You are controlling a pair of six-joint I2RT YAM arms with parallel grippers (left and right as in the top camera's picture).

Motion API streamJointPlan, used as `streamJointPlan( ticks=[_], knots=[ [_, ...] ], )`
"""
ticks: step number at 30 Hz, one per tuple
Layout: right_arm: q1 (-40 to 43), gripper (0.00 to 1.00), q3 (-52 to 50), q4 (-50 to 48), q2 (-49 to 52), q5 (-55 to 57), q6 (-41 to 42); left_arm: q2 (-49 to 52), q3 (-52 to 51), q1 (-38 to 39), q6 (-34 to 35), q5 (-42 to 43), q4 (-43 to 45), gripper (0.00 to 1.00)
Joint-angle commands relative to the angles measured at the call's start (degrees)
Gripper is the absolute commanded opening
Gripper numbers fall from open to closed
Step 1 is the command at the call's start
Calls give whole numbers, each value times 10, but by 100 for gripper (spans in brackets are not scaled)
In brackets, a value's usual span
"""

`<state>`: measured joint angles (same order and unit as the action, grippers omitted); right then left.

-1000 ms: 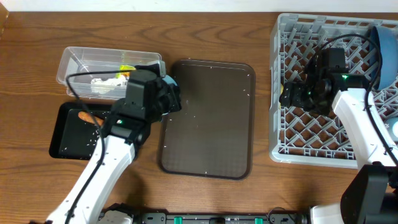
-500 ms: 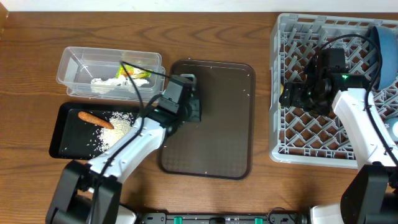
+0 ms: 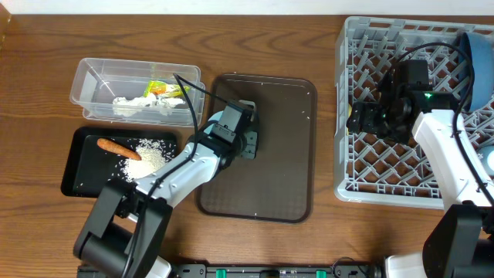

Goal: Sort waste into correct bins and load items into the dishwasher rack
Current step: 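Carry the empty bowl back and set it on the brown tray, then reach the right gripper to the light-blue bowl and grasp its rim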

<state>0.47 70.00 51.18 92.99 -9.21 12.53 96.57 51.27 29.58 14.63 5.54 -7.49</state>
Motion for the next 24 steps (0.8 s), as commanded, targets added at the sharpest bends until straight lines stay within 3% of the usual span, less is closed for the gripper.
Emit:
streamJointPlan(
  ticks=[1,5,10,17,24],
  knots=[
    [-5,94,0,0,-1,2,-9,3,12,1,-7,-11,-1,17],
    [-4,95,0,0,-1,2,-9,-7,12,1,-7,-11,-4,32],
    [-4,95,-1,0,-1,2,-9,-60,12,-7,-7,-11,-33,41],
    [-5,94,0,-16,-1,1,-13,-189,12,-57,-7,-11,-126,50],
    [-40,94,10,-50,-9,-7,-37,-285,12,-148,-7,-11,-228,51]
  ],
)
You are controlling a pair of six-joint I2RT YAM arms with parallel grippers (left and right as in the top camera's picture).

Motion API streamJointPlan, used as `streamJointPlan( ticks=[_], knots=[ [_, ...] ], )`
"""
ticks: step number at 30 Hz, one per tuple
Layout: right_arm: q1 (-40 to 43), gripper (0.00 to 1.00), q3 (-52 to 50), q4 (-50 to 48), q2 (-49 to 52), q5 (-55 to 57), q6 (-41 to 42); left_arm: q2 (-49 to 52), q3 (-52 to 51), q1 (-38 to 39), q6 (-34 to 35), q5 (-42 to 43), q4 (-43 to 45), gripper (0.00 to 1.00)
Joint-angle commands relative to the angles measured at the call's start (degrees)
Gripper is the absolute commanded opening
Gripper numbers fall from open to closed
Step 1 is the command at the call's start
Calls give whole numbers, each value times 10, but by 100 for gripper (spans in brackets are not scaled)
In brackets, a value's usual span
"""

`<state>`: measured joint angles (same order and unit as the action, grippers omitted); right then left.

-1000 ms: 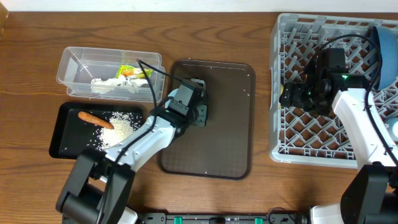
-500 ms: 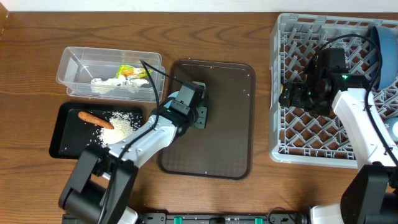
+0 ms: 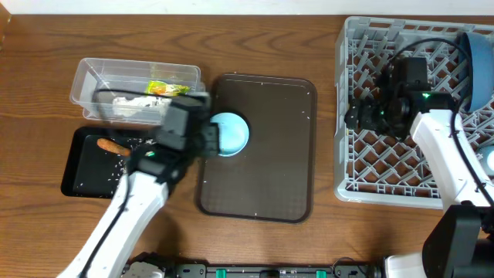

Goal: Sort waste into correct bins and load items into the dishwasher rack
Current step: 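Reach the right gripper to the light-blue bowl and grasp its rim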

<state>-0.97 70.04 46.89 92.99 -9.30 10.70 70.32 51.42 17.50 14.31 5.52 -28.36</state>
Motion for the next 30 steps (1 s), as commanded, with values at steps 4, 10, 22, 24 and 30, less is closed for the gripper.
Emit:
streamJointPlan(
  ticks=[4,10,22,24,30],
  knots=[
    [-61,94,37,-25,-18,-7,-38,-42,10,-77,-3,-11,-69,51],
    [-123,94,69,-65,-20,-39,-80,-43,10,-134,-3,-11,-133,51],
    [-261,83,69,-174,48,-44,-80,-41,9,-153,-3,-11,-149,51],
    [-277,79,69,-200,75,-44,-75,-41,8,-153,-3,-11,-149,51],
    [-308,75,69,-270,155,-42,-25,-41,4,-153,-3,-11,-149,51]
  ],
)
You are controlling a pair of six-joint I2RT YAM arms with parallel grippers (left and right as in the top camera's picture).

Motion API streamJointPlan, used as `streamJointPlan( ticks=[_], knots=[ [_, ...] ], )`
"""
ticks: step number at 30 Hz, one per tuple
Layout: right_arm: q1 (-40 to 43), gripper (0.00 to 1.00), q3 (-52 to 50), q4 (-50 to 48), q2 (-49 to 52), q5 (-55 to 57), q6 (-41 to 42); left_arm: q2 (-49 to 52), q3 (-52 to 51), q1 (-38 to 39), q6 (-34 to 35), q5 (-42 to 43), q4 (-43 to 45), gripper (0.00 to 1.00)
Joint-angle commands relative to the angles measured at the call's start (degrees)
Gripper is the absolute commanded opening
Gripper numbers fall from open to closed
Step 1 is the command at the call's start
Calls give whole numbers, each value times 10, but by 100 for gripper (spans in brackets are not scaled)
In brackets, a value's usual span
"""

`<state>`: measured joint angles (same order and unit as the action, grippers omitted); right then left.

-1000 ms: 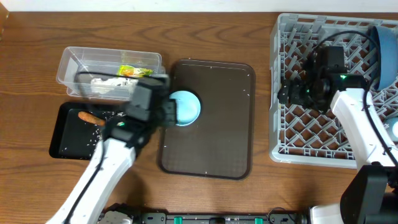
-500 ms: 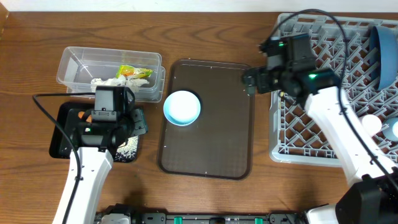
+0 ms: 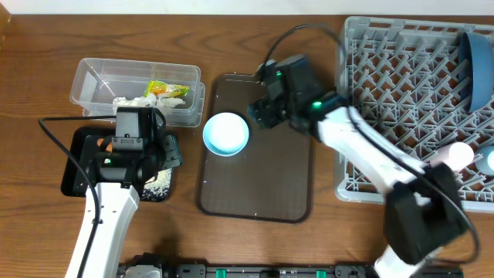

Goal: Sort waste into correct bins and load items into the dishwasher rack
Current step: 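Reach the right gripper to the light-blue bowl and grasp its rim, then lift the bowl with the right gripper and carry it to the rack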

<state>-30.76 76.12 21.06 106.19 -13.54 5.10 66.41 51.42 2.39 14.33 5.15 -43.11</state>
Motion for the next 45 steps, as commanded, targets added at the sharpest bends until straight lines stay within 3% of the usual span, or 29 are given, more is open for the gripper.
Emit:
streamJointPlan(
  ticks=[1,11,14,19,30,39,45],
  knots=[
    [-15,75,8,-21,37,0,39,-2,3,-2,-3,-8,-1,51],
    [-35,62,8,-38,111,0,56,-2,3,-2,-3,-7,0,52],
    [-35,52,8,-36,120,0,56,-2,3,-2,-3,-7,2,52],
    [-34,25,8,-35,121,34,56,-2,3,-2,-3,-7,5,52],
    [-34,1,8,-10,121,37,56,-2,3,-2,-1,-7,5,52],
    [16,1,8,32,57,72,50,-2,3,-2,-1,-7,5,52],
    [72,1,8,59,-61,190,-29,-2,3,-2,-1,-7,10,52]
  ],
)
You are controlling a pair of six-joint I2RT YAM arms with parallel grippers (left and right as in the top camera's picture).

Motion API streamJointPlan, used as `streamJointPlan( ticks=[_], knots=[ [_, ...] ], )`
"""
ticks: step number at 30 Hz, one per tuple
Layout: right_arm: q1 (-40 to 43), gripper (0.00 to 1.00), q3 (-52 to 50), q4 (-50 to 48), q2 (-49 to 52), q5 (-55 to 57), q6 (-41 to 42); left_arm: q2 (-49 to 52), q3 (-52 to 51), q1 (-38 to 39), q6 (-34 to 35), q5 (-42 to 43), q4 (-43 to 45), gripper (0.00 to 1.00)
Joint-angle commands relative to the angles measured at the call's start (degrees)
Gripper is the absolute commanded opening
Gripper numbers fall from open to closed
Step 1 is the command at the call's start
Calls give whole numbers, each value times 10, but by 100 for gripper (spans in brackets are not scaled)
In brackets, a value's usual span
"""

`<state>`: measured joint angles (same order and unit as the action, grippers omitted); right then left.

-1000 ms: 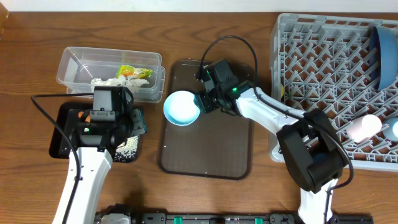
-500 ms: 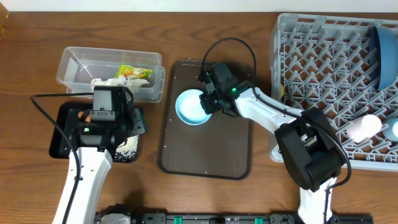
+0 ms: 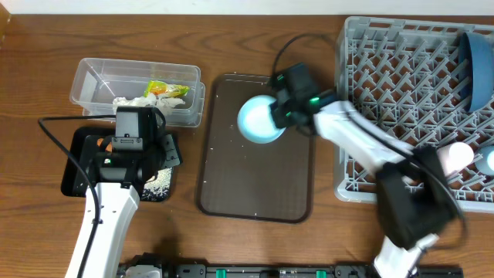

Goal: Sort waste into correct bins and load items into the dishwasher rack
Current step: 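Lift the bowl with the right gripper and carry it to the rack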

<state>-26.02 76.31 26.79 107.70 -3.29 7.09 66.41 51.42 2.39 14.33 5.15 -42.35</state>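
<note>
A light blue bowl (image 3: 257, 120) hangs tilted over the upper part of the brown tray (image 3: 255, 185), with my right gripper (image 3: 282, 110) shut on its right rim. The grey dishwasher rack (image 3: 386, 100) stands to the right with a dark blue bowl (image 3: 478, 66) and a white cup (image 3: 454, 154) in it. My left gripper (image 3: 139, 147) hovers over the black tray (image 3: 76, 166), which holds scattered rice (image 3: 158, 181). Its fingers are hidden under the wrist.
A clear plastic container (image 3: 93, 85) with wrappers and crumpled paper (image 3: 150, 96) sits behind the black tray. The right arm stretches from the front right across the rack's near left corner. The left arm rises from the front left.
The light blue bowl lay on the left part of the brown tray with my right gripper at its rim. Now it is off the tray and further right, in that gripper. The left arm has not moved.
First my left gripper stood over the brown tray and my right over the rack. Then the left arm was further left and the bowl lay bare on the tray. Later the left was over the black tray, the right beside the bowl. Now the right holds the bowl.
</note>
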Motion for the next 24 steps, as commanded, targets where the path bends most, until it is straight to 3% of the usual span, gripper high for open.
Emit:
streamJointPlan(
  ticks=[1,9,12,24],
  knots=[
    [34,1,6,3,-99,127,-66,-2,3,-2,-1,-7,3,52],
    [100,1,6,-80,-162,507,-256,-2,3,-2,-1,-7,9,52],
    [129,1,6,-137,-150,582,-339,-2,3,-2,-1,-7,11,52],
    [247,1,6,-245,-76,535,-490,-2,3,-2,-1,-7,13,52]
  ],
)
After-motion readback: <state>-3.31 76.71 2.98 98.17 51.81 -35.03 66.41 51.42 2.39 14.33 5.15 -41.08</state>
